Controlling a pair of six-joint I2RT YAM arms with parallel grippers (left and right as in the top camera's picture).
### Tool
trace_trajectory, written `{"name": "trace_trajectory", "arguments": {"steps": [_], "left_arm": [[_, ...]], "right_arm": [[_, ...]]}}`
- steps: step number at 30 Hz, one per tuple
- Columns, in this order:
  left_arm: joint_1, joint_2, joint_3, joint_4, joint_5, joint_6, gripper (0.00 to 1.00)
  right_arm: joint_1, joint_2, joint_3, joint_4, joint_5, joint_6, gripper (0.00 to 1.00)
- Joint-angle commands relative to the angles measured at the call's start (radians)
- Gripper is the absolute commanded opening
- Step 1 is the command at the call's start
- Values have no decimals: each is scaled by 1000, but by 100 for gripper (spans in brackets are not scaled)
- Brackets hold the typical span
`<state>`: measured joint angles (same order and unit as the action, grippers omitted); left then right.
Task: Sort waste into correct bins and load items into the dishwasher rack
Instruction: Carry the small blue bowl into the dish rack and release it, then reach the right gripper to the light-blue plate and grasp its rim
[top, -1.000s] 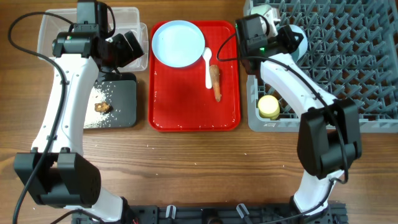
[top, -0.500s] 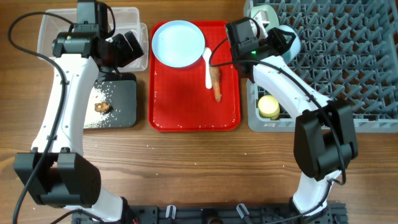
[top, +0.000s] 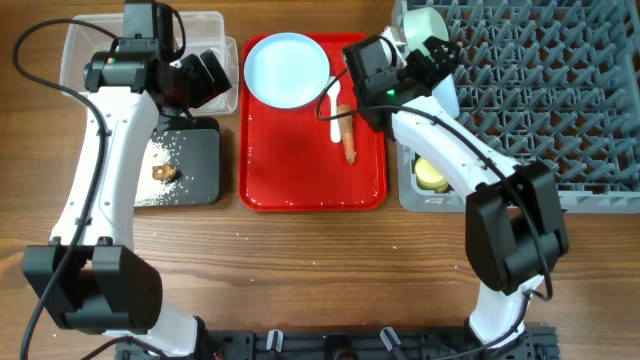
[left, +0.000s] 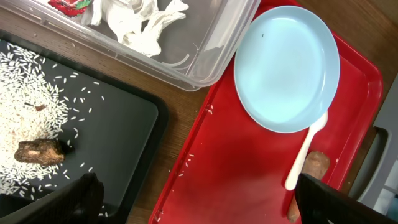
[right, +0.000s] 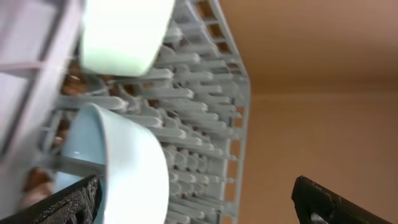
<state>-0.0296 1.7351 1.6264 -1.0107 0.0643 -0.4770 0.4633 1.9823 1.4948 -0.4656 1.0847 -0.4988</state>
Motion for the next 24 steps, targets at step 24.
{"name": "trace_trajectory", "arguments": {"steps": [24], "left_arm": [[5,0,12,0,-13,-2,100]], "right_arm": [[-1,-194,322,-133,-1054,849,100]]}}
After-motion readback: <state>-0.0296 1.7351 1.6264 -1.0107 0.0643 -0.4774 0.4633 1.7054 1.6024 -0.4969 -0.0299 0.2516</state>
